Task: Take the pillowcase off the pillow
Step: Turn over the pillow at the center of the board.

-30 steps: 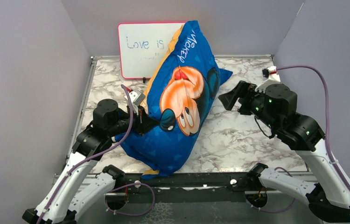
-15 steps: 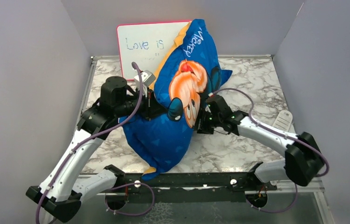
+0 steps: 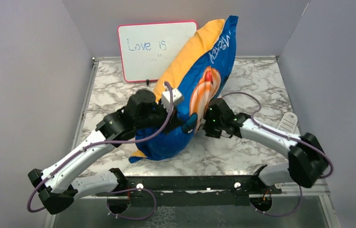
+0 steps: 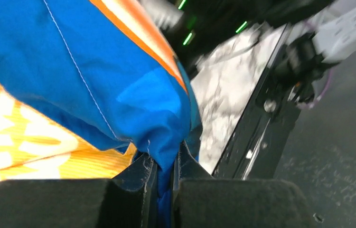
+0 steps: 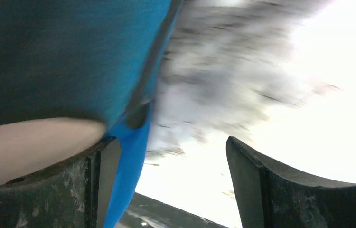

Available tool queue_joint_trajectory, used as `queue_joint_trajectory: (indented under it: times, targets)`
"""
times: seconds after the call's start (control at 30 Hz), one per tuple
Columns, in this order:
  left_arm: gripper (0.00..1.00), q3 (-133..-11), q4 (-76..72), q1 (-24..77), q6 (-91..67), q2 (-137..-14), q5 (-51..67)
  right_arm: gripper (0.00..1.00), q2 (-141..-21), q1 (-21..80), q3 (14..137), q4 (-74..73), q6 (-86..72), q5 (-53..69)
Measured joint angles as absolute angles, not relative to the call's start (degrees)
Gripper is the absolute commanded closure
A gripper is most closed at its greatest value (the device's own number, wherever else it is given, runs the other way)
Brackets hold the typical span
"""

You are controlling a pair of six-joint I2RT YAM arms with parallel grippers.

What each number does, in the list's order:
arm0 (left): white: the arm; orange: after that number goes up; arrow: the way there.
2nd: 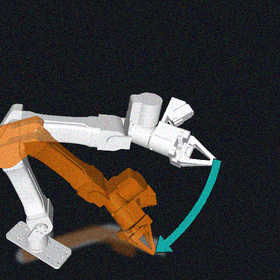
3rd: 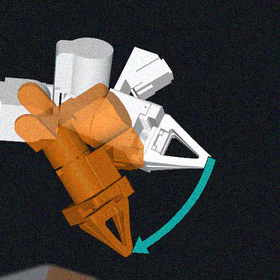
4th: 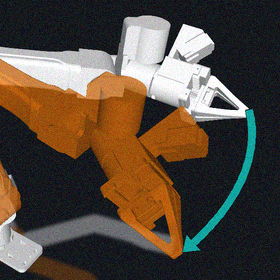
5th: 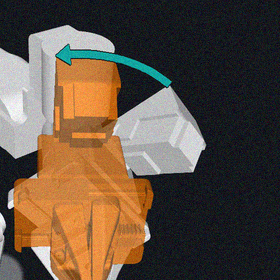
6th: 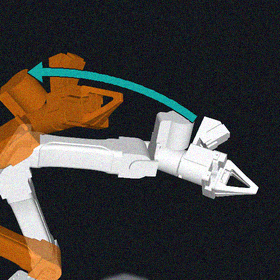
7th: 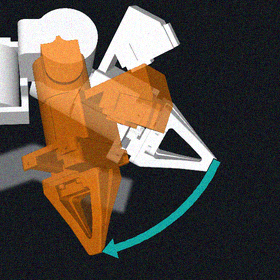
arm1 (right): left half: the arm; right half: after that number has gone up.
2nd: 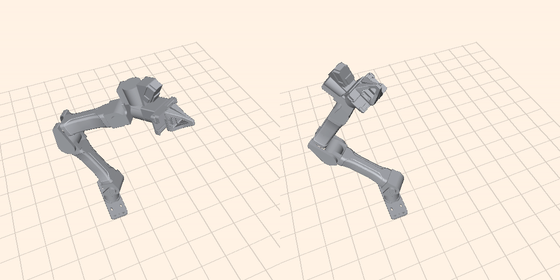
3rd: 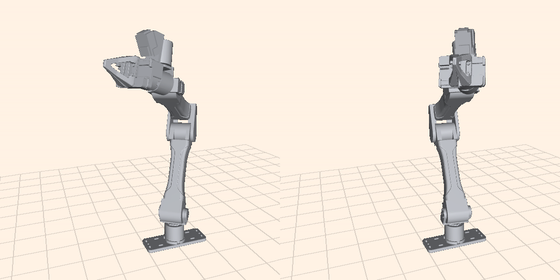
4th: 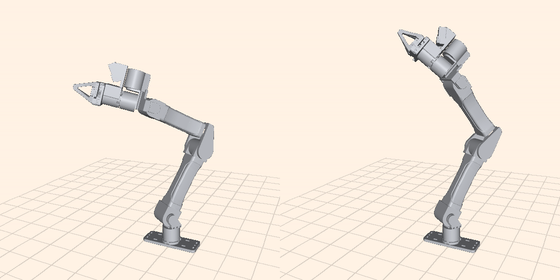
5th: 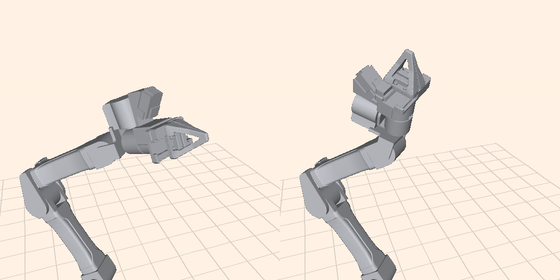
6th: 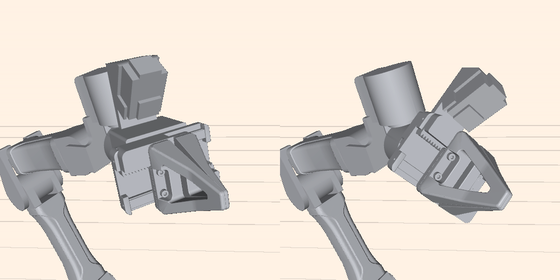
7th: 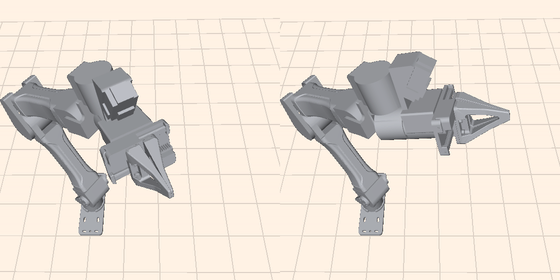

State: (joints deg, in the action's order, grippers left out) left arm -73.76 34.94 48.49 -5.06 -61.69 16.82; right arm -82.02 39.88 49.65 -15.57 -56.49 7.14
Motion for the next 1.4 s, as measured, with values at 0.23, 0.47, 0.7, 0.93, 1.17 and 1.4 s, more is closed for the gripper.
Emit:
queue_joint_trajectory:
  times: [0.23,0.47,0.7,0.93,1.17,1.4]
  targets:
    - [0.94,-52.60,28.14,51.33,-10.61,-53.19,13.91,0.10,-54.48,40.07,46.26,-37.52,-57.91,-15.38]
    - [0.28,-51.59,20.40,56.03,-15.27,-55.40,15.66,0.07,-40.01,40.07,60.60,-43.11,-50.59,-27.94]
    - [0.01,-65.54,23.24,61.71,-18.31,-57.30,18.83,0.03,-45.28,40.07,74.17,-45.50,-39.92,-31.86]
    - [0.01,-74.50,23.51,61.49,-17.58,-47.48,12.21,0.03,-48.75,40.07,74.43,-50.92,-36.23,-30.81]
    - [0.01,-70.89,32.21,61.52,-21.82,-48.34,-6.00,0.00,-47.97,40.07,74.83,-52.40,-34.20,-27.05]
    - [0.01,-58.63,38.92,61.47,-30.11,-53.23,-16.21,0.00,-49.89,40.07,72.53,-53.63,-34.04,-28.91]
